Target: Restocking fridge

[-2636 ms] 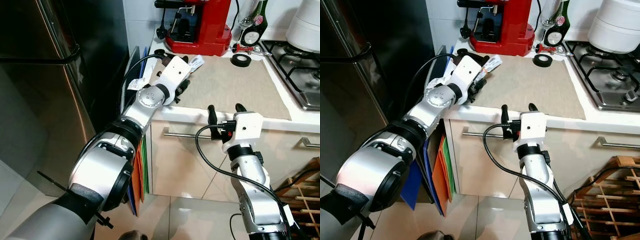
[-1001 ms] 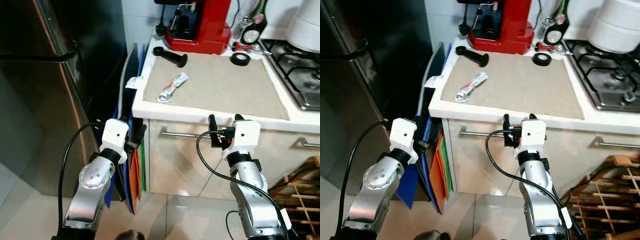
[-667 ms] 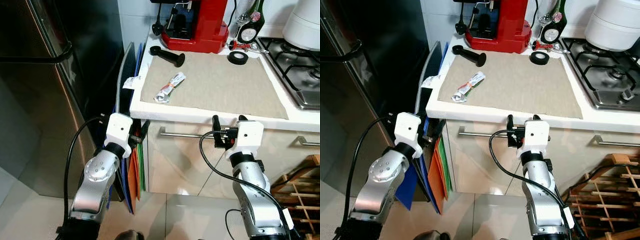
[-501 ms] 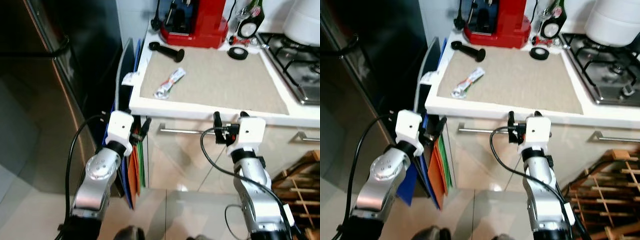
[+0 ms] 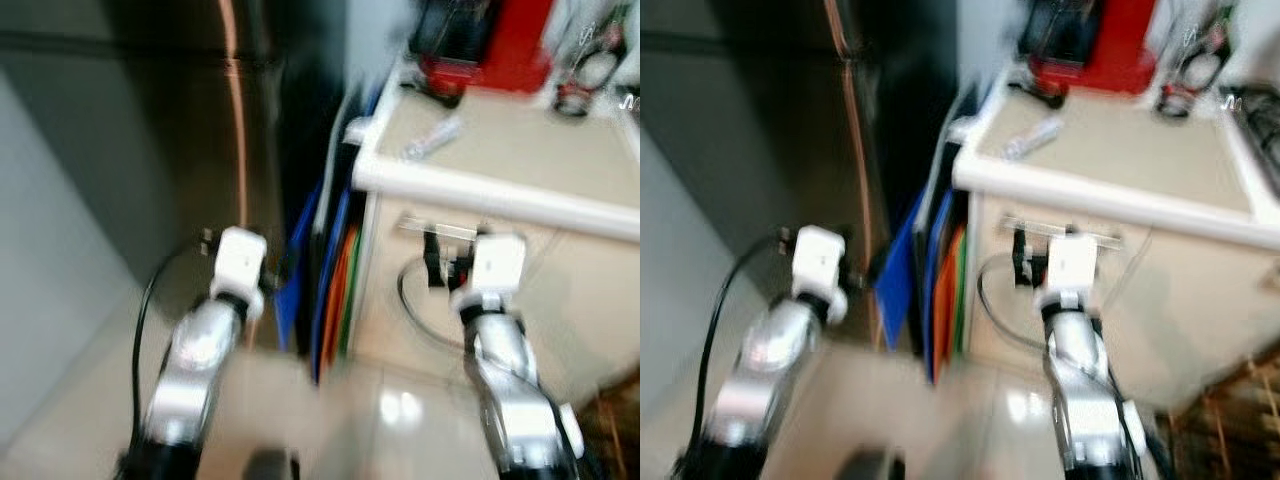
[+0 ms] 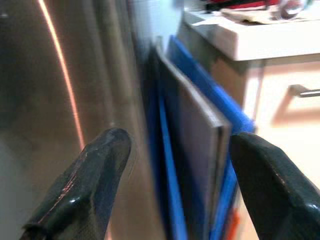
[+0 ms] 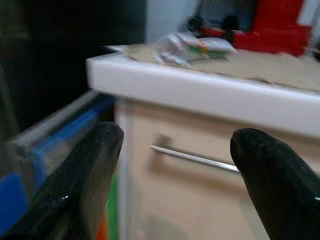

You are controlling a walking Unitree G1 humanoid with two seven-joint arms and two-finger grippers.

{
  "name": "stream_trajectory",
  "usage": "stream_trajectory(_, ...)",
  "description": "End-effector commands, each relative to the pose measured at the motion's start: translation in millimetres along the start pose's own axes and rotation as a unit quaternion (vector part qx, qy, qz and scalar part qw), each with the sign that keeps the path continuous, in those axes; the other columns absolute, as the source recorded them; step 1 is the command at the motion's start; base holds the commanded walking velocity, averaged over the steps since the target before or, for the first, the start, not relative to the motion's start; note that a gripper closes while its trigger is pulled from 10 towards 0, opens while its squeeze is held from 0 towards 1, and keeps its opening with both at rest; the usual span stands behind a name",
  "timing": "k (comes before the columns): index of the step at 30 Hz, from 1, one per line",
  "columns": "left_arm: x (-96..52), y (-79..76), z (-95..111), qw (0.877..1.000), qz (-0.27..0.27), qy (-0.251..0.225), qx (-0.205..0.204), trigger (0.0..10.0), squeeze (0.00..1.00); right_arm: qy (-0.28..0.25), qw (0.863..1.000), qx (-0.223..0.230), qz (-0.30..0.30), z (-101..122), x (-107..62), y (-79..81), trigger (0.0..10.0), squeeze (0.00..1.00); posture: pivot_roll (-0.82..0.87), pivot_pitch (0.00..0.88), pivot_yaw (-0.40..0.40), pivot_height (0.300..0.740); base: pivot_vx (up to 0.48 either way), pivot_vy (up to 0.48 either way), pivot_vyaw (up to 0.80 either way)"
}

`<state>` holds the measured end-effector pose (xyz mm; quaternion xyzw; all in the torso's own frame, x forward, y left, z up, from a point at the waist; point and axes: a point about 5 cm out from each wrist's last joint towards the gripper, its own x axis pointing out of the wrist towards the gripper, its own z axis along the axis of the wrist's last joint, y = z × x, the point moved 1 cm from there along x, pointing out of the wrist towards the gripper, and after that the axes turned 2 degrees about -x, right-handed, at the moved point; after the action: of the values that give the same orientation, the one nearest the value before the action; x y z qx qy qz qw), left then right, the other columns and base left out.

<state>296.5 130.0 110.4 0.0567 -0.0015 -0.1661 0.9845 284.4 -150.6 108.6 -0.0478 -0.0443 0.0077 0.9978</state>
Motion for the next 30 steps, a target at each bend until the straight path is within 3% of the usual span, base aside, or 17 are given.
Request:
stream_trajectory(1, 4.9, -1.6, 8.7, 1.000, -0.007, -0.014, 0.007, 10.0, 0.00, -0.011, 1.000, -0.006, -0.004, 5.4, 2.2, -3.8, 10.0, 0.00, 0.09, 0.006, 0.018, 0.740, 0.000, 0.000, 0.00)
stream_trajectory(18, 6.7, -4.2, 9.4, 1.000, -0.021, -0.018, 0.002, 10.0, 0.00, 0.001, 1.000, -0.004, -0.004, 0.5, 0.9, -3.2, 10.0, 0.00, 0.08, 0.013, 0.021, 0.740, 0.000, 0.000, 0.00)
stream_trajectory(30, 7.7, -5.7, 9.4, 0.999, -0.026, -0.018, 0.005, 10.0, 0.00, 0.002, 1.000, -0.012, -0.008, -0.8, 1.9, -3.8, 10.0, 0.00, 0.08, 0.009, 0.021, 0.740, 0.000, 0.000, -0.48)
